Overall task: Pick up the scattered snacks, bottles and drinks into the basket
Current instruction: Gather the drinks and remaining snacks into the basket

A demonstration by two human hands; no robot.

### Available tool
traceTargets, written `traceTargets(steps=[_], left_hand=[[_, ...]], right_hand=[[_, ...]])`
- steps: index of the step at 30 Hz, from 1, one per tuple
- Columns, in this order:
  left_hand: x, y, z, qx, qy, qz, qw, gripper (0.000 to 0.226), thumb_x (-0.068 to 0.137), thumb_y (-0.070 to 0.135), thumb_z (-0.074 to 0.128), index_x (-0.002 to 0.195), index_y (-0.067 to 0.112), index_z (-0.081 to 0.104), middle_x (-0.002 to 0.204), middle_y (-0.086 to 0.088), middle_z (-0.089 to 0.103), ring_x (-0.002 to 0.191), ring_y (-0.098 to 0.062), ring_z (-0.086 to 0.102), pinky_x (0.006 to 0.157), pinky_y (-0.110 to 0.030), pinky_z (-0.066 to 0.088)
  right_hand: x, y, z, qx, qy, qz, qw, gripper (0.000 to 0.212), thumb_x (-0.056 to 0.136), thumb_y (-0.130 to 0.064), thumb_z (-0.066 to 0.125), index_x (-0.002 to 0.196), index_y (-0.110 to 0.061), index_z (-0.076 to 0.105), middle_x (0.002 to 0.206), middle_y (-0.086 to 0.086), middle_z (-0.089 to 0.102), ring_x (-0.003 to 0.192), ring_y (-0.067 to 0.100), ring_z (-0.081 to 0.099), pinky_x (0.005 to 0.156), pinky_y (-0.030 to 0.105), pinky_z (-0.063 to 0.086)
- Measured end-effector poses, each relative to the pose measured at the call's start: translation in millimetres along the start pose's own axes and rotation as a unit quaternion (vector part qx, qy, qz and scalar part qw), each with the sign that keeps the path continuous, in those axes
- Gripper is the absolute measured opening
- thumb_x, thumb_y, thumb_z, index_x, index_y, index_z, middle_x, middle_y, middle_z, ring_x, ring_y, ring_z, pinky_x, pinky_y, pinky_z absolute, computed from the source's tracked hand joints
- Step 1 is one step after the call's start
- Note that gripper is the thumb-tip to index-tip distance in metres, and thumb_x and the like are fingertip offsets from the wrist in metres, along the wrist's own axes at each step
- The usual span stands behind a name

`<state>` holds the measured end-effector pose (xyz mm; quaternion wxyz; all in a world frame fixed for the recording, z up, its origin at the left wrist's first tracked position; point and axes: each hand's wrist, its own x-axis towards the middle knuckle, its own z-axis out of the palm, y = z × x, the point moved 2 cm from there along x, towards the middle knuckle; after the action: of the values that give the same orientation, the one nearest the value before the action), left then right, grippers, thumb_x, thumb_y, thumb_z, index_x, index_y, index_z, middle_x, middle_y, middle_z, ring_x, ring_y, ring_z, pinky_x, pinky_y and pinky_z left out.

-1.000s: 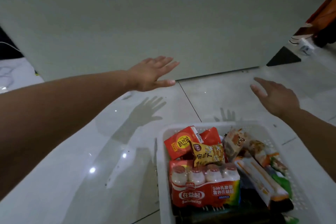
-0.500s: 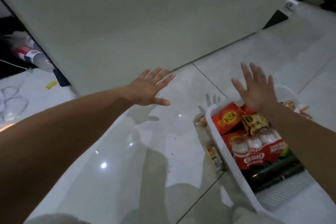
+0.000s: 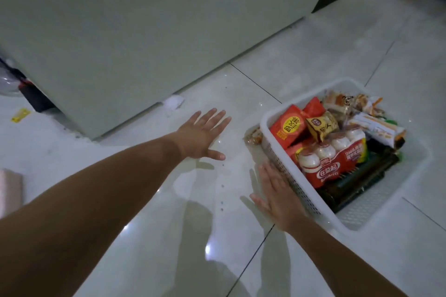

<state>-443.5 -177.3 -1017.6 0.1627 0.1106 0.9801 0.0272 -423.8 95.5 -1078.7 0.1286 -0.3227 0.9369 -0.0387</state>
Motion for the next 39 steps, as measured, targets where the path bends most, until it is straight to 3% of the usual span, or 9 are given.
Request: traceTargets(steps=[3, 7, 12, 17, 23, 26, 28, 34, 39], left_hand=[[0, -6, -6, 0.016, -0.016, 0.001, 1.000, 0.100, 0.083, 0.072, 0.039, 0.149, 0.023, -0.019, 0.157, 0.000, -0.024, 0.144, -0.019, -0.022, 0.115, -0.039, -0.012], [8, -10, -22, 0.022, -0.016, -0.004, 1.000, 0.100, 0.083, 0.072, 0.038, 0.148, 0.023, -0.020, 0.157, 0.000, -0.024, 0.144, -0.019, -0.023, 0.115, -0.040, -0.012], [8, -12, -21, 0.035, -0.045, 0.000, 0.998, 0.099, 0.084, 0.071, 0.039, 0.148, 0.024, -0.021, 0.156, 0.000, -0.025, 0.144, -0.019, -0.023, 0.115, -0.041, -0.012], [-4, -25, -2, 0.046, -0.055, 0.016, 0.997, 0.099, 0.083, 0.072, 0.037, 0.147, 0.024, -0.022, 0.156, 0.000, -0.026, 0.144, -0.020, -0.024, 0.115, -0.041, -0.011], [-8, -26, 15, 0.020, -0.069, -0.004, 0.997, 0.099, 0.084, 0.072, 0.036, 0.147, 0.024, -0.024, 0.156, -0.001, -0.027, 0.143, -0.021, -0.026, 0.115, -0.041, -0.013], [-3, -22, 22, -0.005, -0.058, 0.010, 0.998, 0.098, 0.084, 0.071, 0.036, 0.148, 0.022, -0.021, 0.157, -0.002, -0.023, 0.144, -0.022, -0.022, 0.115, -0.043, -0.011], [-3, -23, 26, -0.022, -0.055, 0.001, 0.998, 0.099, 0.084, 0.071, 0.037, 0.148, 0.021, -0.020, 0.157, -0.003, -0.022, 0.144, -0.023, -0.021, 0.116, -0.043, -0.010], [-6, -30, 48, -0.033, -0.088, -0.014, 0.995, 0.099, 0.084, 0.071, 0.037, 0.148, 0.022, -0.021, 0.157, -0.003, -0.024, 0.144, -0.022, -0.023, 0.116, -0.043, -0.010], [-6, -39, 56, -0.044, -0.095, -0.028, 0.994, 0.098, 0.085, 0.070, 0.037, 0.148, 0.021, -0.021, 0.157, -0.003, -0.025, 0.144, -0.023, -0.023, 0.116, -0.043, -0.010]], right_hand=[[0, 21, 11, 0.043, -0.041, 0.060, 0.996, 0.097, 0.074, -0.082, -0.005, 0.151, -0.023, -0.009, 0.158, -0.004, -0.016, 0.145, 0.012, -0.017, 0.120, 0.043, 0.005], [3, 19, 16, 0.101, -0.080, 0.099, 0.987, 0.086, 0.085, -0.071, 0.020, 0.150, -0.025, -0.013, 0.156, -0.007, -0.023, 0.143, 0.009, -0.023, 0.118, 0.036, -0.009], [5, 20, 28, 0.081, -0.082, 0.085, 0.990, 0.097, 0.073, -0.081, 0.003, 0.149, -0.024, -0.018, 0.155, -0.007, -0.028, 0.141, 0.009, -0.028, 0.120, 0.040, -0.006], [13, -4, 33, 0.052, -0.058, 0.058, 0.995, 0.088, 0.085, -0.071, 0.015, 0.148, -0.021, -0.019, 0.155, -0.005, -0.027, 0.140, 0.009, -0.029, 0.113, 0.031, -0.016], [37, -38, 10, 0.056, -0.058, 0.009, 0.997, 0.093, 0.074, -0.075, -0.005, 0.151, -0.024, -0.009, 0.159, -0.005, -0.015, 0.144, 0.009, -0.016, 0.114, 0.030, -0.011], [73, -36, 1, 0.071, -0.011, 0.056, 0.996, 0.080, 0.086, -0.067, 0.010, 0.151, -0.023, -0.007, 0.160, 0.000, -0.012, 0.146, 0.016, -0.012, 0.119, 0.039, -0.003], [95, -32, -7, 0.134, -0.031, 0.110, 0.984, 0.076, 0.093, -0.059, 0.023, 0.150, -0.022, -0.010, 0.158, 0.001, -0.018, 0.145, 0.019, -0.016, 0.119, 0.044, -0.002], [132, -32, -1, 0.152, -0.084, 0.168, 0.970, 0.081, 0.095, -0.058, 0.025, 0.149, -0.014, -0.016, 0.155, 0.005, -0.029, 0.141, 0.018, -0.029, 0.114, 0.036, -0.014], [118, -40, 16, 0.097, -0.032, 0.079, 0.992, 0.086, 0.090, -0.065, 0.020, 0.151, -0.010, -0.006, 0.157, 0.010, -0.019, 0.143, 0.016, -0.024, 0.111, 0.027, -0.017]])
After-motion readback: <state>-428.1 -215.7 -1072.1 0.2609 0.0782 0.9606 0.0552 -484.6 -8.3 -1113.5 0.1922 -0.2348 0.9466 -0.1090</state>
